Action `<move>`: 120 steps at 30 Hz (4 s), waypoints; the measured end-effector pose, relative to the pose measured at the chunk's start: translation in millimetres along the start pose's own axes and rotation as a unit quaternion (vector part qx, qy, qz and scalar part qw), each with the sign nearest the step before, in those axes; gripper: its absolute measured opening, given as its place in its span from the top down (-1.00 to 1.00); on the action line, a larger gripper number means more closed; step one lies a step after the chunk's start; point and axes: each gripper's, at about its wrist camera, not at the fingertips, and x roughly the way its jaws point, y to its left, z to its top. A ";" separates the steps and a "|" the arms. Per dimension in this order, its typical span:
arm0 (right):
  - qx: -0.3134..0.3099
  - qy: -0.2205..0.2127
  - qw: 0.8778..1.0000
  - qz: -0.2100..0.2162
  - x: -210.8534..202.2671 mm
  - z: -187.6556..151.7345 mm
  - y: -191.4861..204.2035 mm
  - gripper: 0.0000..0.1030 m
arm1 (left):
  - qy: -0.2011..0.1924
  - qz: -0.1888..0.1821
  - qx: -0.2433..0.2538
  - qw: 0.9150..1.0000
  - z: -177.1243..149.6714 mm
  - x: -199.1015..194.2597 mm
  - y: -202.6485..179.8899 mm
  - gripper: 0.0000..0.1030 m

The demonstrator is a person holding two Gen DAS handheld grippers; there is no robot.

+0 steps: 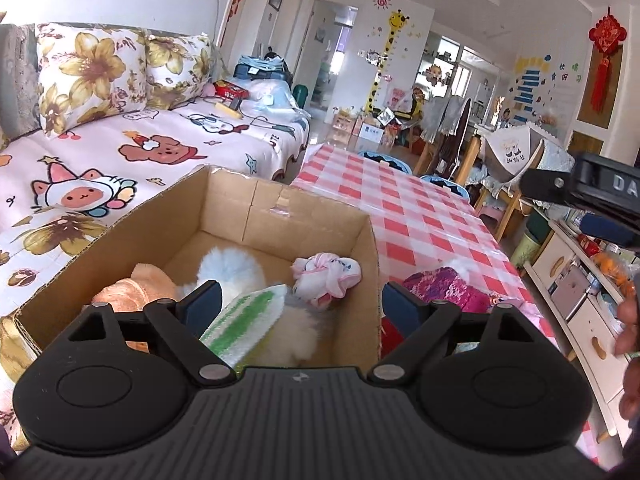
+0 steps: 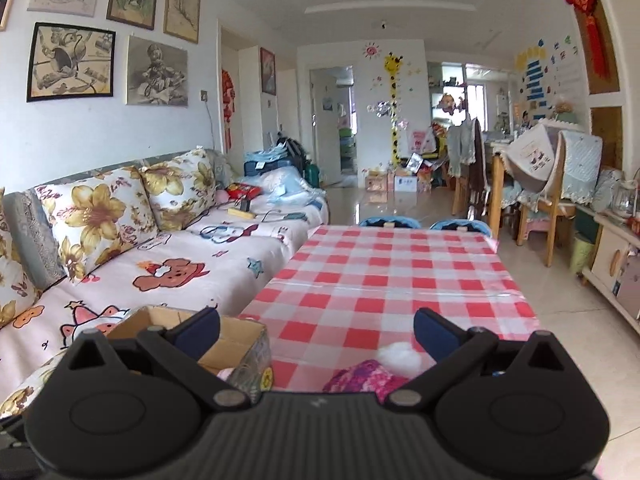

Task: Organize soft objects
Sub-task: 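Move both grippers back over the remaining plush on the table, then close the right gripper on the pink fluffy plush while the left gripper closes on the teal knitted ring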

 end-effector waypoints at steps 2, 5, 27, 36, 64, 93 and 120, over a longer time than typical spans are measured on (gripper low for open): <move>0.000 -0.010 1.000 -0.009 -6.9 -2.3 -3.9 -0.98 | -0.004 -0.002 0.004 1.000 -0.4 -0.5 -1.8 -1.00; -0.003 -0.024 0.999 -0.028 -16.8 -5.6 -10.8 -0.98 | -0.008 -0.007 0.010 1.000 -2.4 -1.8 -6.7 -1.00; 0.014 -0.033 0.994 -0.106 -47.1 -27.0 -66.9 -0.98 | -0.028 -0.041 0.100 0.994 -21.4 3.6 -52.7 -1.00; 0.027 -0.035 0.991 -0.125 -50.8 -34.0 -91.0 -0.98 | -0.022 -0.050 0.124 0.991 -25.4 15.7 -62.9 -1.00; 0.027 -0.031 0.986 -0.164 -35.8 -45.6 -120.2 -0.98 | 0.001 -0.075 0.169 0.983 -28.6 38.7 -61.4 -1.00; 0.124 0.111 0.986 0.011 60.2 -77.8 -140.5 -0.98 | 0.017 -0.076 0.247 0.966 -44.1 93.1 -88.6 -1.00; 0.154 0.172 0.972 0.038 83.9 -87.6 -151.2 -0.49 | 0.018 -0.081 0.363 0.928 -58.5 111.3 -112.9 -0.61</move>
